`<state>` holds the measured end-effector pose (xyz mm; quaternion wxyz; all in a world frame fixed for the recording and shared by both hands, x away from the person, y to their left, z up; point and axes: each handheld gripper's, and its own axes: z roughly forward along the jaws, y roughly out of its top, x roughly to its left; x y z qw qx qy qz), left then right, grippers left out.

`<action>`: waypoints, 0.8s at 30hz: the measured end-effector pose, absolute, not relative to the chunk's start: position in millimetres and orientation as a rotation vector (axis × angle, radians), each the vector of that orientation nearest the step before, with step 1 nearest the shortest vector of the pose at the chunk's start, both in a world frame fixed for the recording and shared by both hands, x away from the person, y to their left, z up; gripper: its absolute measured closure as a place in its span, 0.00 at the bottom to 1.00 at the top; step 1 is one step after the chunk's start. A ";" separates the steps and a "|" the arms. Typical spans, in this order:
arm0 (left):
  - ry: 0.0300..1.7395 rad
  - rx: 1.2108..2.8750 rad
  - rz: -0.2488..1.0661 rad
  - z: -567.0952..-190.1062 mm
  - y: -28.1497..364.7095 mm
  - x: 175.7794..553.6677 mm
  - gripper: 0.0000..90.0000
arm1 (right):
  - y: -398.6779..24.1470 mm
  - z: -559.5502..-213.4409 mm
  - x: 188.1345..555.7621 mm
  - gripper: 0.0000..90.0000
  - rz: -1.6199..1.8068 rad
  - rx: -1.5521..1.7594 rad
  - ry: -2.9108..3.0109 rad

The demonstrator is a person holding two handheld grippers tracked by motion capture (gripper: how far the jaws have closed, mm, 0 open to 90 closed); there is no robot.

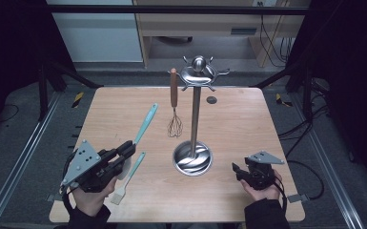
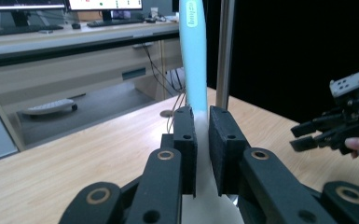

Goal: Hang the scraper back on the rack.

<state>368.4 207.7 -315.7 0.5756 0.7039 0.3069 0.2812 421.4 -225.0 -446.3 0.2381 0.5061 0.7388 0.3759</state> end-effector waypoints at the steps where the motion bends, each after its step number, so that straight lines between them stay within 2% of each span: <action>1: 0.719 1.642 0.656 -314.2 207.0 368.2 0.90 | -225.3 -446.2 421.5 0.50 1.031 1.383 2.024; 24: 0.623 1.547 0.673 -276.3 188.6 363.2 0.90 | -225.1 -446.0 421.2 0.50 1.027 1.385 2.021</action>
